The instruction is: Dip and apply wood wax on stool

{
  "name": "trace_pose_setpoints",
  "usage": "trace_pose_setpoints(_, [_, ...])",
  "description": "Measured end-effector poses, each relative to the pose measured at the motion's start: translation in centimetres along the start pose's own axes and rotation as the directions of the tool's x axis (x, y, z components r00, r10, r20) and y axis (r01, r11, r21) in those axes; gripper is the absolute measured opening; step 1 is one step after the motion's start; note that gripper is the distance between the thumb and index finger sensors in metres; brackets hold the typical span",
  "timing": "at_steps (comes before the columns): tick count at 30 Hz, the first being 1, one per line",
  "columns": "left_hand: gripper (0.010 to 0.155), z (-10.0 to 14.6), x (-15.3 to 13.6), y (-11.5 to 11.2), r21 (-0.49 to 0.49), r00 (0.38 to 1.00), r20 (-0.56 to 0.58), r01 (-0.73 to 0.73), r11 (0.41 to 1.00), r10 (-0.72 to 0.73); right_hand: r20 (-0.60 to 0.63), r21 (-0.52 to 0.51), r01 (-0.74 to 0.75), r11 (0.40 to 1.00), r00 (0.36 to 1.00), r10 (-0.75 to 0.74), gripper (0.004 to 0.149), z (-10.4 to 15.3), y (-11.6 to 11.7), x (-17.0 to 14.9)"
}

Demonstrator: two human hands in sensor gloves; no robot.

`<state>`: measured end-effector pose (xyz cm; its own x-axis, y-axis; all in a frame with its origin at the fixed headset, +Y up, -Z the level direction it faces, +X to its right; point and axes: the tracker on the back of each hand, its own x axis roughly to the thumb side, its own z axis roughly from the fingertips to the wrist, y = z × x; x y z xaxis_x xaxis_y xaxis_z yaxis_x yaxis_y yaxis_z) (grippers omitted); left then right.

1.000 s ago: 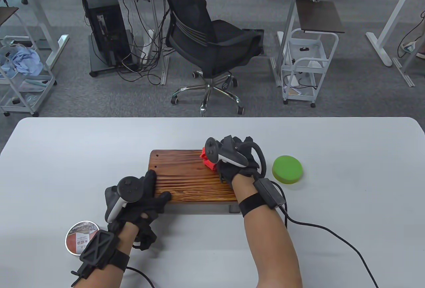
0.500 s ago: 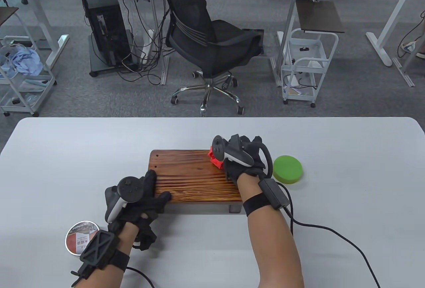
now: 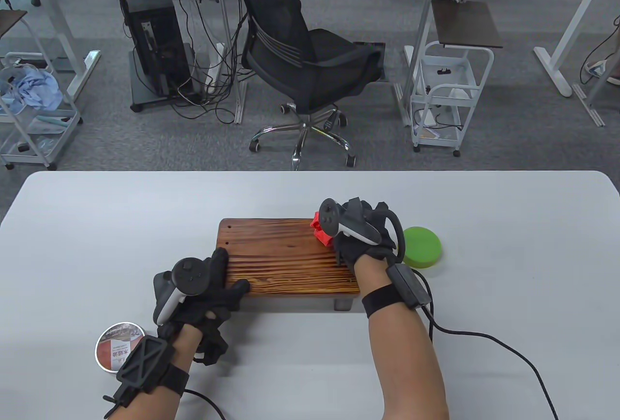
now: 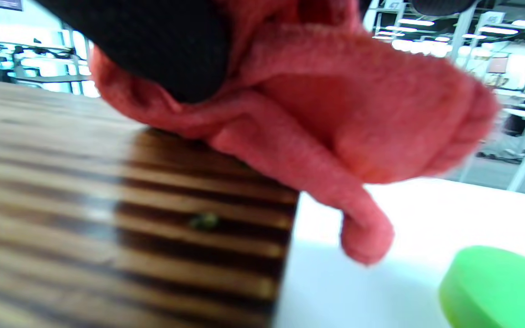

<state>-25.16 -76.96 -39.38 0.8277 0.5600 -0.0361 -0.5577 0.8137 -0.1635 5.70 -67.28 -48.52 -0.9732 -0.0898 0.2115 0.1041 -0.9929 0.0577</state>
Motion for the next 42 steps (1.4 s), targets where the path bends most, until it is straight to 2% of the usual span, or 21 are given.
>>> trace_pose_setpoints(2, [0.105, 0.0, 0.0, 0.0, 0.000, 1.000, 0.000, 0.001, 1.000, -0.001, 0.080, 0.012, -0.021, 1.000, 0.997, 0.020, 0.064, 0.4, -0.2, 0.5])
trace_pose_setpoints(4, [0.105, 0.0, 0.0, 0.0, -0.001, 1.000, 0.001, 0.001, 1.000, -0.001, 0.138, 0.058, 0.023, 0.998, 0.990, -0.030, 0.063, 0.7, -0.5, 0.3])
trace_pose_setpoints(7, [0.105, 0.0, 0.0, 0.0, -0.002, 1.000, 0.001, -0.001, 1.000, 0.001, 0.077, 0.038, 0.016, 0.999, 0.997, -0.019, 0.063, 0.5, -0.6, -0.4])
trace_pose_setpoints(10, [0.105, 0.0, 0.0, 0.0, -0.007, 1.000, 0.002, 0.000, 1.000, 0.000, -0.053, 0.001, -0.024, 1.000, 0.998, 0.024, 0.063, -0.2, -0.3, -1.0])
trace_pose_setpoints(12, [0.105, 0.0, 0.0, 0.0, -0.007, 1.000, 0.002, 0.000, 1.000, 0.000, -0.081, -0.014, -0.009, 1.000, 0.997, 0.008, 0.064, -0.4, -0.1, -1.2])
trace_pose_setpoints(17, [0.106, 0.0, 0.0, 0.0, -0.004, 1.000, 0.000, 0.003, 1.000, -0.003, 0.087, 0.068, -0.016, 0.998, 0.996, 0.010, 0.063, 0.6, -0.7, -0.5])
trace_pose_setpoints(18, [0.105, 0.0, 0.0, 0.0, -0.006, 1.000, 0.001, 0.001, 1.000, -0.001, 0.102, 0.107, 0.013, 0.994, 0.995, -0.024, 0.063, 0.7, -0.9, -0.7])
trace_pose_setpoints(20, [0.105, 0.0, 0.0, 0.0, -0.006, 1.000, 0.002, 0.003, 1.000, -0.003, 0.069, 0.121, 0.017, 0.992, 0.997, -0.025, 0.062, 0.6, -1.0, -1.3])
trace_pose_setpoints(22, [0.105, 0.0, 0.0, 0.0, -0.006, 1.000, 0.002, 0.002, 1.000, -0.002, 0.010, 0.091, 0.016, 0.996, 1.000, -0.017, 0.062, 0.4, -0.9, -1.7])
trace_pose_setpoints(23, [0.105, 0.0, 0.0, 0.0, -0.005, 1.000, 0.002, 0.001, 1.000, -0.001, -0.063, 0.042, 0.004, 0.999, 0.998, -0.001, 0.063, 0.1, -0.6, -2.0])
trace_pose_setpoints(25, [0.105, 0.0, 0.0, -0.1, -0.004, 1.000, 0.001, 0.002, 1.000, -0.002, -0.111, 0.009, -0.073, 0.997, 0.991, 0.073, 0.063, -0.1, -0.2, -2.1])
trace_pose_setpoints(28, [0.105, 0.0, 0.0, -0.1, -0.006, 1.000, 0.001, 0.002, 1.000, -0.002, -0.064, 0.015, -0.064, 0.998, 0.996, 0.065, 0.063, 0.6, -0.1, -1.5])
trace_pose_setpoints(31, [0.106, 0.0, 0.0, -0.1, -0.016, 1.000, -0.003, -0.001, 1.000, 0.001, 0.033, 0.050, -0.040, 0.998, 0.999, 0.039, 0.063, 1.6, -0.4, -1.3])
trace_pose_setpoints(34, [0.106, 0.0, 0.0, -0.1, -0.016, 1.000, -0.003, -0.002, 1.000, 0.002, 0.063, 0.080, -0.015, 0.997, 0.998, 0.010, 0.063, 2.2, -0.5, -1.4])
trace_pose_setpoints(39, [0.106, 0.0, 0.0, -0.1, -0.013, 1.000, -0.005, 0.002, 1.000, -0.002, 0.050, 0.009, 0.015, 1.000, 0.999, -0.016, 0.063, 2.5, 0.0, -2.0])
trace_pose_setpoints(42, [0.106, 0.0, 0.0, -0.1, -0.013, 1.000, -0.004, 0.001, 1.000, -0.001, 0.028, -0.073, 0.093, 0.993, 0.995, -0.092, 0.063, 3.5, -0.1, -3.2])
